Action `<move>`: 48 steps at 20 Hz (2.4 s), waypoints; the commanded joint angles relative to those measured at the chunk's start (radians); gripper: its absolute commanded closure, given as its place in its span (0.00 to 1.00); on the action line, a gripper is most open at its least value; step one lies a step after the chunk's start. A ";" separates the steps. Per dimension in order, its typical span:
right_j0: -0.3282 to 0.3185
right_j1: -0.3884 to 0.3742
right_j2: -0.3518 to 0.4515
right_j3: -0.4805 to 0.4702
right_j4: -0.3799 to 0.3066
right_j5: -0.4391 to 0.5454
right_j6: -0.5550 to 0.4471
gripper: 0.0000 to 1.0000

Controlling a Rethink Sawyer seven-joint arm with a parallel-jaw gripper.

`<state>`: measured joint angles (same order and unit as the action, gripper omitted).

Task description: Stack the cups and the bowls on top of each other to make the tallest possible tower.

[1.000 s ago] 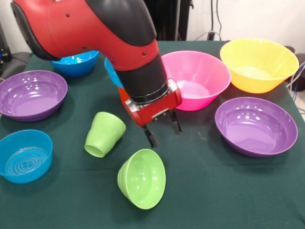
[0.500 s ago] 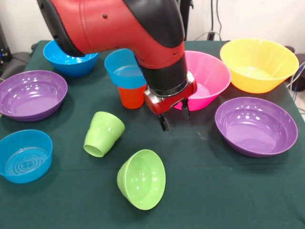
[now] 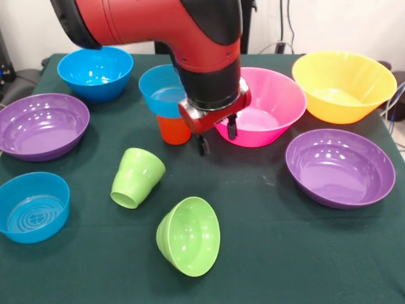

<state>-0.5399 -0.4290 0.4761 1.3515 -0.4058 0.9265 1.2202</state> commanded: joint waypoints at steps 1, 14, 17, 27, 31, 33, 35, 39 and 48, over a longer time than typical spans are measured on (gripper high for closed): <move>0.025 -0.015 -0.052 -0.007 0.017 0.086 0.103 0.00; 0.032 -0.070 -0.021 -0.045 0.064 0.053 0.035 0.00; 0.012 -0.073 -0.004 -0.034 0.070 0.012 0.018 0.00; -0.050 -0.056 0.054 -0.032 0.027 -0.143 -0.082 0.00; -0.071 -0.051 0.082 -0.030 0.020 -0.186 -0.111 0.00; -0.075 -0.047 0.087 -0.037 0.017 -0.192 -0.111 0.00; -0.077 -0.043 0.091 -0.046 0.012 -0.191 -0.115 0.00; -0.094 -0.035 0.103 -0.051 -0.009 -0.218 -0.141 0.00; -0.109 0.020 0.070 -0.072 -0.093 -0.226 -0.187 0.00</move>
<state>-0.6396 -0.5029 0.5274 1.3077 -0.3836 0.7280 1.2202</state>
